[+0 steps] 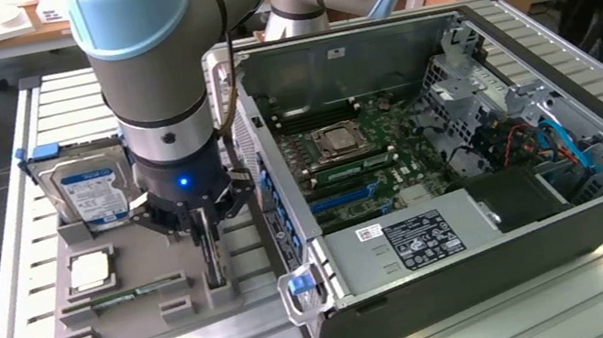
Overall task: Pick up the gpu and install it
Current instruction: 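Pick up the gpu and move the gpu toward the slot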
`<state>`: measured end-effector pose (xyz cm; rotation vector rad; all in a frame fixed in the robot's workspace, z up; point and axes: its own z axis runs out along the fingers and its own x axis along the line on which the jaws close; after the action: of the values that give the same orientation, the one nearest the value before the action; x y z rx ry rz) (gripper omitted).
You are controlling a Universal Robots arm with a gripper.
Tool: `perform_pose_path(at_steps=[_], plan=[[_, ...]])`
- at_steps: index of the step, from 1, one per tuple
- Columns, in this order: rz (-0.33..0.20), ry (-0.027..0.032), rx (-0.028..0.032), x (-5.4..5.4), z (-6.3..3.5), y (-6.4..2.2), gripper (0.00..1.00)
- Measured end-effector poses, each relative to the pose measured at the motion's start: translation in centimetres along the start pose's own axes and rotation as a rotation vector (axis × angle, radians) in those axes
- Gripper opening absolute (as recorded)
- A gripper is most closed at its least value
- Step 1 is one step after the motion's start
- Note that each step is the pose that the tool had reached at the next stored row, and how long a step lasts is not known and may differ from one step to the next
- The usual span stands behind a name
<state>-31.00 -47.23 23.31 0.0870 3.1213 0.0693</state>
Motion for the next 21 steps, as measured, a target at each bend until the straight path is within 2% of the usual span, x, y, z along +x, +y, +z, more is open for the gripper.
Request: perform_pose_path(at_steps=[3,5,21], plan=[[0.0,0.0001,0.0,0.0,-0.3,0.01,0.27],[0.0,0.0001,0.0,0.0,-0.92,0.04,0.27],[0.0,0.0001,-0.0001,-0.1,-8.17,0.37,0.27]])
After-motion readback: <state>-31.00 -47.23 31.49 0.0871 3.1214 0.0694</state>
